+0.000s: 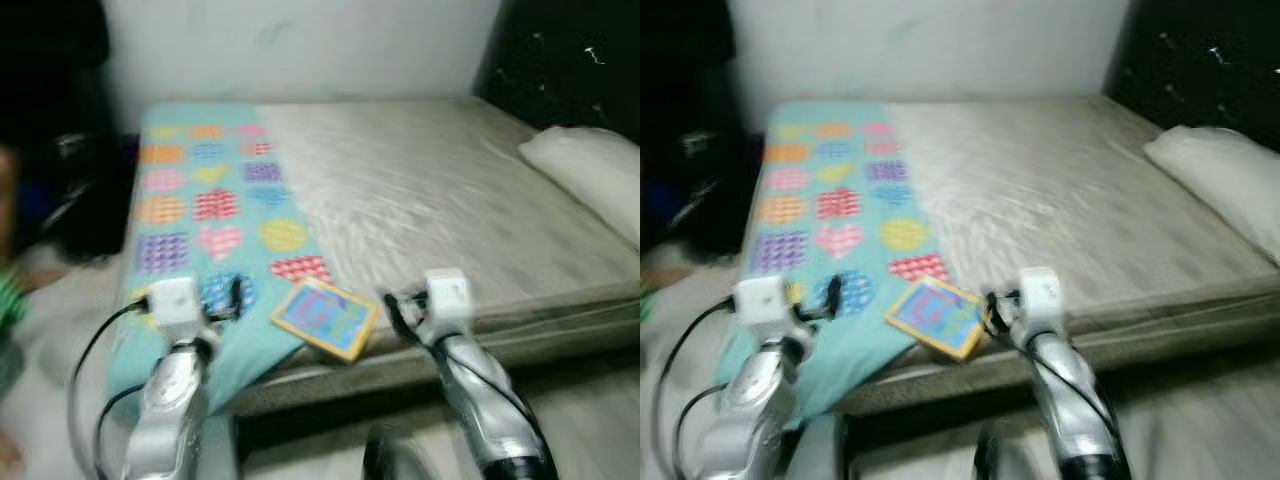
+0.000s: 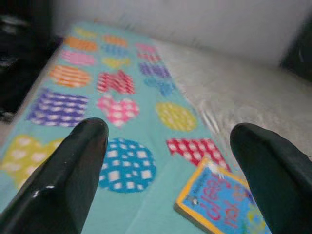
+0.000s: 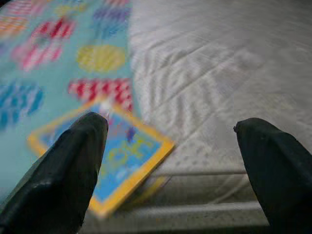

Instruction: Clean up the room

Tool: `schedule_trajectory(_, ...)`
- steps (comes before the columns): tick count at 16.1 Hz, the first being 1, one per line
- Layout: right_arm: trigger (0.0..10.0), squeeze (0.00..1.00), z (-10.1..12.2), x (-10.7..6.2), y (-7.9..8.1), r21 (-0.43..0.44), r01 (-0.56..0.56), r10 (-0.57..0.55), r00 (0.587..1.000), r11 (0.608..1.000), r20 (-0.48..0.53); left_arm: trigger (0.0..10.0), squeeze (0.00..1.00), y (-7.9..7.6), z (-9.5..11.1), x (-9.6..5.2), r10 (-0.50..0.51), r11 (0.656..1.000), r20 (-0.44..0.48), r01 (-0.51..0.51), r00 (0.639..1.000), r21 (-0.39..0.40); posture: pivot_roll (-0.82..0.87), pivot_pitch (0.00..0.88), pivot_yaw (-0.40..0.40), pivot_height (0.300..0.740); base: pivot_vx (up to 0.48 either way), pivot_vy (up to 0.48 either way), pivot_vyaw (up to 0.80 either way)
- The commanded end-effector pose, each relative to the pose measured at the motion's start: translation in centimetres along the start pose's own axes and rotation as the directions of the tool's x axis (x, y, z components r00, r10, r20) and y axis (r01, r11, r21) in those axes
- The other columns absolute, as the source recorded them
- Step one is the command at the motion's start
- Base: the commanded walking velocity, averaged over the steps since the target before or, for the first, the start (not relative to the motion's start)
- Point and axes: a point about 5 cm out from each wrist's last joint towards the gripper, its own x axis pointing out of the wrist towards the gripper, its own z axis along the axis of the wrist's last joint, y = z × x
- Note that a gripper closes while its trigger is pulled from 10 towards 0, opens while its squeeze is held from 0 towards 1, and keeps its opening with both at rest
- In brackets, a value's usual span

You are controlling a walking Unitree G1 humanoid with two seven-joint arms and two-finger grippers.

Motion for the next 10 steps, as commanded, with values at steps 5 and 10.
schedule_trajectory(5, 10.0, 0.00, 0.91, 0.31, 0.58, -0.023, -0.036, 0.037, 0.998, 0.999, 0.042, 10.0, 0.00, 0.78, -1.26, -0.41, 0.036, 0.999, -0.057, -0.035, 0.998, 0.014, -0.10, 0.000, -0.059, 0.604, 0.000, 0.000, 0.00)
schedule_trajectory(10, 10.0, 0.00, 0.98, 0.29, 0.89, -0.032, -0.051, 0.052, 0.997, 0.998, 0.051, 10.0, 0.00, 0.65, -1.10, -0.50, 0.015, 1.000, -0.045, -0.015, 0.999, 0.003, -0.10, 0.000, -0.058, 0.604, 0.052, 0.000, 0.00)
